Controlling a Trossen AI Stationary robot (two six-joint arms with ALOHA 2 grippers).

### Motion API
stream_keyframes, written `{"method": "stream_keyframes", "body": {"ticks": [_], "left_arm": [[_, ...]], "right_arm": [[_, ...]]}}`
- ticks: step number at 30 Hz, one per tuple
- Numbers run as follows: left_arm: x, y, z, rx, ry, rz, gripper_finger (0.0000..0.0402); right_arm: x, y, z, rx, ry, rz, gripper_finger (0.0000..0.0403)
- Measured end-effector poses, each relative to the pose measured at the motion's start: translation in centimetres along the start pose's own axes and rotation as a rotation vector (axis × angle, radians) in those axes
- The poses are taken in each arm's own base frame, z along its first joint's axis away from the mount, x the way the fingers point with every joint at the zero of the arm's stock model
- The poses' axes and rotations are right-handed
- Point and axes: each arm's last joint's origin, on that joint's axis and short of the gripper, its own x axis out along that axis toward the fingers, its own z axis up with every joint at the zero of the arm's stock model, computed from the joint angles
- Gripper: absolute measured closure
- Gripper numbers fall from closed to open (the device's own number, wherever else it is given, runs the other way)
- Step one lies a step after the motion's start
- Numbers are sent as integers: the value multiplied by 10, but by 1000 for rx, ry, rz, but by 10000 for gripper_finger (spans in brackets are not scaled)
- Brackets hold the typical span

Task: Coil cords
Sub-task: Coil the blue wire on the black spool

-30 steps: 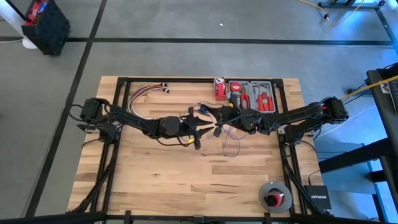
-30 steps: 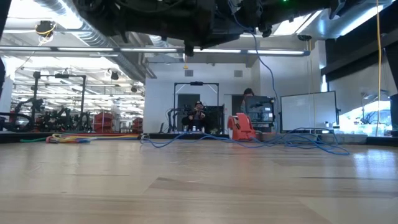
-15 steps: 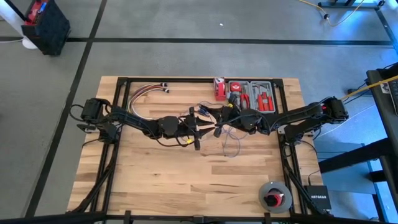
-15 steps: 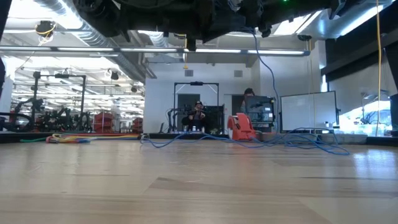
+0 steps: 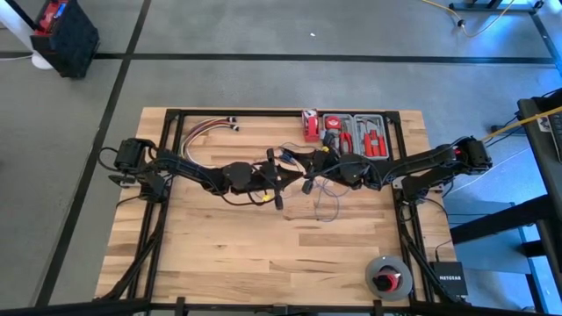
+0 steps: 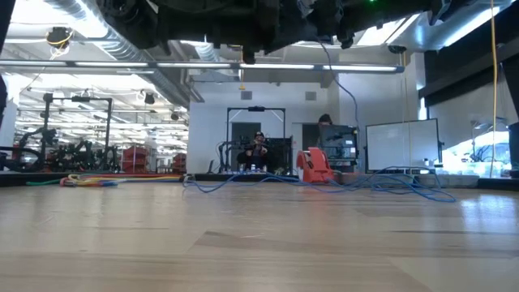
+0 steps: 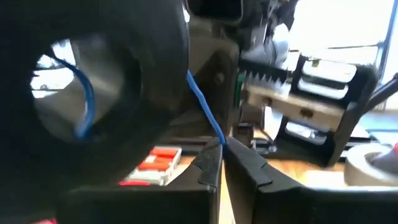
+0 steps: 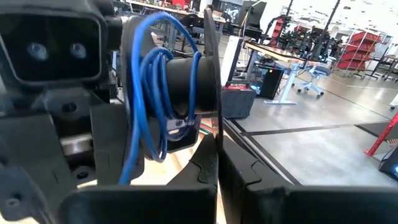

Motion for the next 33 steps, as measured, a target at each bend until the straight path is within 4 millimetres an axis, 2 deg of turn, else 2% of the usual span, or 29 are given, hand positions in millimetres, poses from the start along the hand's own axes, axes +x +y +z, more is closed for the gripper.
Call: {"method": "stream_keyframes", "body": {"ticks": [7,16,23,26,33], "left_arm": [[1,6,-12,41,121,27,400],[-2,11,-33,101,327,42,400],[-5,13,-36,154,381,67,401],[-9,16,-31,190,415,110,401],[-36,29,10,228,461,137,401]], "right_arm": [[-2,3,4,21,-37,65,402],[-33,9,27,-19,-76,41,402],[-45,14,30,-63,-46,1,402],[-45,14,27,-78,-25,4,402],[-45,14,25,-145,3,26,402]]}}
